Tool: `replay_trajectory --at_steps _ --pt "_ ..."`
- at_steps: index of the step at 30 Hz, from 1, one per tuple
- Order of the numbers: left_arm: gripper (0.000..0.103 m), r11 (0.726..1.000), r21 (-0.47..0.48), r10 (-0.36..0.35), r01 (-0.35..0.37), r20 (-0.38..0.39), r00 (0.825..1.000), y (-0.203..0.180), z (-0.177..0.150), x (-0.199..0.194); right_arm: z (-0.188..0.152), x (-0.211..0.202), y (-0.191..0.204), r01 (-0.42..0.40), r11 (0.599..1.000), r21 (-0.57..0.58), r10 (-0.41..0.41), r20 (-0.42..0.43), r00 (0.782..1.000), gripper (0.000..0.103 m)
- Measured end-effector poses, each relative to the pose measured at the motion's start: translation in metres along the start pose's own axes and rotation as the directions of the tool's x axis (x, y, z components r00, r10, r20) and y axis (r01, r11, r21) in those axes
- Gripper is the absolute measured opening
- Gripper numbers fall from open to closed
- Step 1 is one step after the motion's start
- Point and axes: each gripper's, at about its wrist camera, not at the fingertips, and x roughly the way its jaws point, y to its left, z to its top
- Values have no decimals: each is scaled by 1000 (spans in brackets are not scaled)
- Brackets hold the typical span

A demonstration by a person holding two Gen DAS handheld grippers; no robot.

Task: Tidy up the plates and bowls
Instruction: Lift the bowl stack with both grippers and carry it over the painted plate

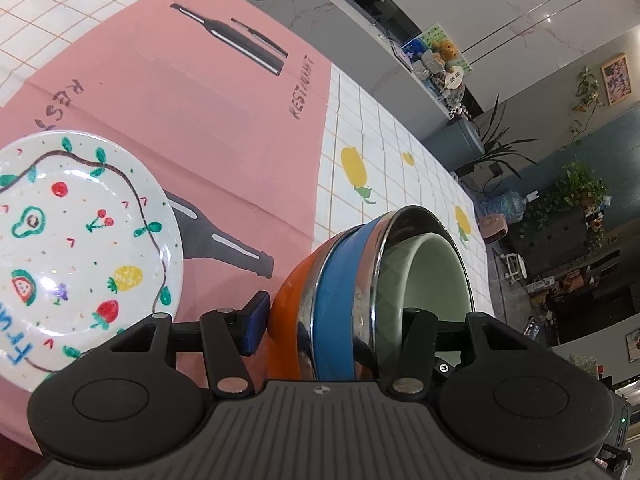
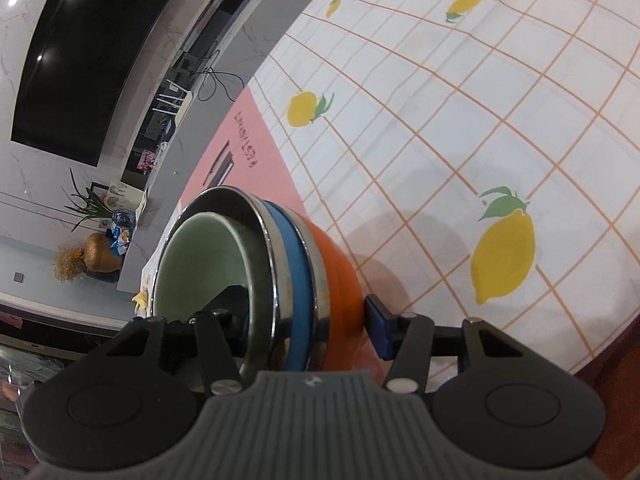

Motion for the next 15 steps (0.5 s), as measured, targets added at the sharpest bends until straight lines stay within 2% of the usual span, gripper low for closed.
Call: replay_trajectory --at_steps 15 --pt "60 999 -22 28 -27 71 997 13 3 -59 -32 -11 43 -43 995 -86 40 -34 999 53"
